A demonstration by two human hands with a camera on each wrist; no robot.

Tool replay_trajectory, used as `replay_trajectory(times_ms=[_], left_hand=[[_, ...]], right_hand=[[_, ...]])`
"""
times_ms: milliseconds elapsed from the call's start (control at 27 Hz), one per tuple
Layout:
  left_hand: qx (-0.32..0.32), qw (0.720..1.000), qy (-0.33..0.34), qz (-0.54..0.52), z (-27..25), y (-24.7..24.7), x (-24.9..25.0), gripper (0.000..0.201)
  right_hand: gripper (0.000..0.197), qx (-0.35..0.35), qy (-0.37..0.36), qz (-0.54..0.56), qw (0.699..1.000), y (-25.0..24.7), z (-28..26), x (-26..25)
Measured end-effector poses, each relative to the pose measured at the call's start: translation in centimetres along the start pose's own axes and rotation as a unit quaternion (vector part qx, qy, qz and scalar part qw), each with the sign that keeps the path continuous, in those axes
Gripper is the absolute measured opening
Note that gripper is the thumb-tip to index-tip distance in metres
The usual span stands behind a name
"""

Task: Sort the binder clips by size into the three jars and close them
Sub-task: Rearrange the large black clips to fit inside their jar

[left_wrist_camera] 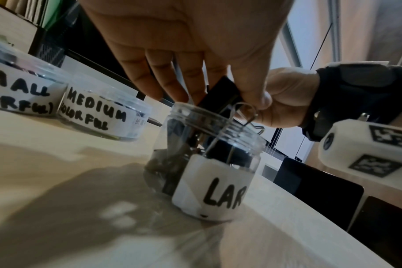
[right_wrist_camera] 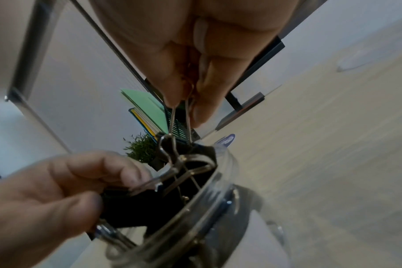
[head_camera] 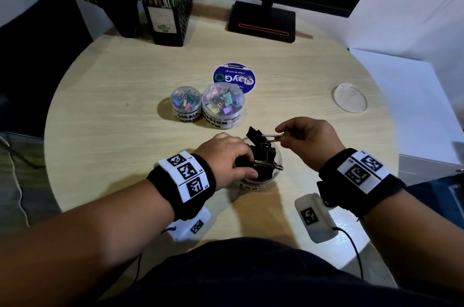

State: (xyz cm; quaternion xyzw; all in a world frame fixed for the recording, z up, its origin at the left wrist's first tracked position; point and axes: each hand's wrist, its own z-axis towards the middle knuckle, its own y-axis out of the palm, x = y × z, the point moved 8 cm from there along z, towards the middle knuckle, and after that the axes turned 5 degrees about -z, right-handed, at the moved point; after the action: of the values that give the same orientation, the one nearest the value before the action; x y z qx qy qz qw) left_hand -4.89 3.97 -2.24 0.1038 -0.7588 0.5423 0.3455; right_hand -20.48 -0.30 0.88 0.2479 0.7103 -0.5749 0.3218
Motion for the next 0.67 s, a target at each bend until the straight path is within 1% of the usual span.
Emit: replay_trajectory(times_ms=[111,148,185,260,334,408,445,482,593,668], left_hand=[[-0.001,1.000,0.003,0.028,0.0,-0.2,0.3,0.035],[-0.003,0.999,0.000,0.033,0.0,-0.2,0.3,0.035],[-0.003,0.999,-0.003,0.035,0.0,-0.2,0.3,0.034],[-0.006,0.999,-0.014,0.035,-0.1,-0.3,0.1,0.035],[-0.013,0.999,-0.027,0.032,-0.2,-0.2,-0.1,0.037],[-0.015,0.999,-0.033,0.015,-0.3,-0.2,0.0,0.037],[-0.015,0.999,-0.036,0.006,-0.4,-0.2,0.0,0.036],[-0.014,0.999,-0.039,-0.002,-0.4,-0.2,0.1,0.036],[-0.007,0.998,-0.049,-0.027,-0.5,0.1,0.2,0.034],[0.000,0.997,-0.056,-0.052,-0.5,0.2,0.0,0.033]], right_hand=[[0.016,-0.024,-0.007,-0.114,0.993,0.3,-0.1,-0.1],[0.016,-0.028,-0.009,-0.139,0.990,0.4,-0.1,0.0],[0.016,-0.025,-0.010,-0.138,0.990,0.4,-0.1,0.0],[0.019,-0.004,0.003,-0.086,0.996,0.2,-0.1,0.5],[0.029,0.018,0.028,-0.007,0.999,-0.2,-0.2,1.1],[0.033,0.008,0.052,0.041,0.998,0.0,-0.3,1.7],[0.033,-0.006,0.056,0.028,0.998,0.2,-0.3,1.8],[0.032,-0.021,0.053,-0.013,0.998,0.4,-0.4,1.9],[0.019,-0.055,0.022,-0.185,0.981,1.2,-0.6,1.7],[0.018,-0.056,0.008,-0.218,0.974,1.4,-0.6,1.4]])
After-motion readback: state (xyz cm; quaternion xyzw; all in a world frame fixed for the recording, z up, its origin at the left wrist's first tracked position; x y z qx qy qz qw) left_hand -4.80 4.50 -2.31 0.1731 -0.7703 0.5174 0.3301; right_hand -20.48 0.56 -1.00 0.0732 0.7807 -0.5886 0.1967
